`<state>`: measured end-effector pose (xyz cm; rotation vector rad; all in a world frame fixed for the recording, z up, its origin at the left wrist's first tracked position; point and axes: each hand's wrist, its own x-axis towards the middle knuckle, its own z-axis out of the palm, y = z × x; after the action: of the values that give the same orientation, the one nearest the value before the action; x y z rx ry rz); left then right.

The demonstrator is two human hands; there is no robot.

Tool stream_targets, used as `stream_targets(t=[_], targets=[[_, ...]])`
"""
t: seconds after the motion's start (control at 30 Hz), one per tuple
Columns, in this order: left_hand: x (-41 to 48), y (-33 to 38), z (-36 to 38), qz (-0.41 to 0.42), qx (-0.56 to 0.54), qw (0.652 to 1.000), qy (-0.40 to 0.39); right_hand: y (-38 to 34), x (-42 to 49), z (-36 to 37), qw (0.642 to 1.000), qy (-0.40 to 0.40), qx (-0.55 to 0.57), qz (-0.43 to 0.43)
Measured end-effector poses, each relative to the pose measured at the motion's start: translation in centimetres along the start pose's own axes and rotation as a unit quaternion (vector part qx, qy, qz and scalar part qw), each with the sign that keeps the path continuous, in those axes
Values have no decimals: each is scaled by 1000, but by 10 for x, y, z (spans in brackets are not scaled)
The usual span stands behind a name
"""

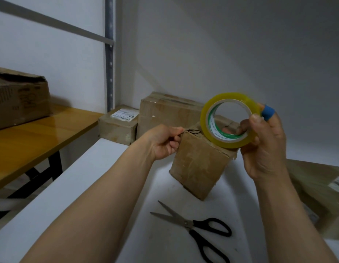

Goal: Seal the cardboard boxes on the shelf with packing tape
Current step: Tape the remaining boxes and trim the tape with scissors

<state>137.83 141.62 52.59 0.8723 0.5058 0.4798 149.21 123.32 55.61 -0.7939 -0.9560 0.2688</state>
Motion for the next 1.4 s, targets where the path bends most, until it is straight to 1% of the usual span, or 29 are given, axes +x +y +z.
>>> stream_targets(t=[0.17, 0.27, 0.37, 0.5, 0.6, 0.73, 0.77, 0.8, 0.87, 0.9, 0.93, 0.97, 1.0, 1.03, 1.07, 1.1, 1.17, 1.27, 1.33, 1.4], targets=[[4, -4, -2, 0, 37, 999, 6, 4, 2, -3, 1000, -4, 8, -1], [0, -7, 1, 10, 104, 994, 26, 5, 4, -3, 1000, -6, 13, 2], [-5, -12, 5, 48, 199, 977, 61, 7, 4, -2, 1000, 1, 14, 3], [-13, -21, 8, 105, 268, 950, 119, 10, 3, 2, 1000, 8, 14, 0], [-14, -28, 11, 137, 280, 939, 145, 12, 4, 3, 1000, 18, 3, 2], [-15, -35, 7, 105, 301, 934, 164, 16, 3, 3, 1000, 20, -15, 7], [-14, -37, 4, 110, 300, 932, 172, 17, 3, 3, 1000, 19, -18, 9], [-13, -40, 1, 129, 292, 930, 184, 17, 3, 3, 1000, 18, -20, 11], [-17, -41, -1, 205, 275, 918, 200, 16, 3, 3, 999, 19, -26, 16], [-24, -42, 2, 249, 278, 910, 180, 16, 2, 4, 999, 19, -29, 20], [-30, -43, 6, 292, 297, 898, 138, 16, 1, 5, 999, 21, -33, 22], [-38, -45, 12, 329, 339, 876, 91, 16, 1, 6, 999, 22, -38, 24], [-45, -48, 19, 356, 396, 845, 47, 17, 1, 7, 998, 24, -47, 25], [-52, -53, 25, 366, 452, 813, 18, 17, 1, 8, 998, 23, -56, 26], [-57, -58, 30, 360, 499, 788, 12, 17, 1, 9, 998, 20, -62, 25], [-59, -63, 32, 350, 529, 772, 23, 18, 1, 10, 997, 17, -64, 25], [-57, -68, 36, 341, 549, 761, 58, 17, 1, 13, 997, 16, -65, 23], [-53, -73, 44, 340, 547, 760, 92, 15, 1, 16, 997, 13, -64, 29], [-49, -72, 44, 353, 533, 762, 103, 15, 1, 15, 998, 0, -54, 40], [-43, -65, 35, 362, 519, 769, 90, 13, 1, 14, 997, -20, -31, 62]])
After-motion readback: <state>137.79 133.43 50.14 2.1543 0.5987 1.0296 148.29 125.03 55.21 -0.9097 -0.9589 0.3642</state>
